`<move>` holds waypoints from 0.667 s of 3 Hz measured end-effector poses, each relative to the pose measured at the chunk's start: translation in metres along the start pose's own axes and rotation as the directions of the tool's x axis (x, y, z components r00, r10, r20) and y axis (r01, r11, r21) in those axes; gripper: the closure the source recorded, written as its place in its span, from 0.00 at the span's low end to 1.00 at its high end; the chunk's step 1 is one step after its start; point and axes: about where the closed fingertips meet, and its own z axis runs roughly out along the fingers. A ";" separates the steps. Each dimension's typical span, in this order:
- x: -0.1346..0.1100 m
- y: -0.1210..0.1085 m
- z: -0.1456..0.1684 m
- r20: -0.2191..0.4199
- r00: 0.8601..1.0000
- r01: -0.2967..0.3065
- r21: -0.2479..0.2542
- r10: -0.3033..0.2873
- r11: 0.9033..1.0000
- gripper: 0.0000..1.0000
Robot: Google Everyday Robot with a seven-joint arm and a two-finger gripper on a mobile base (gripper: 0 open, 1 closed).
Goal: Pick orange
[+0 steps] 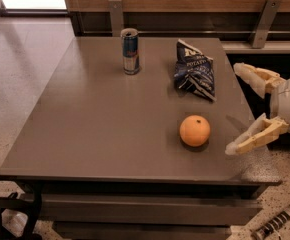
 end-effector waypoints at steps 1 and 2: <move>0.014 0.001 0.007 -0.012 1.000 -0.019 0.019 0.020 1.000 0.00; 0.029 0.003 0.018 -0.026 0.998 -0.049 0.018 0.050 0.999 0.00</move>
Offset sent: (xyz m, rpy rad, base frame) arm 0.0143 0.0082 -0.0567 -0.0041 0.0916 -0.0549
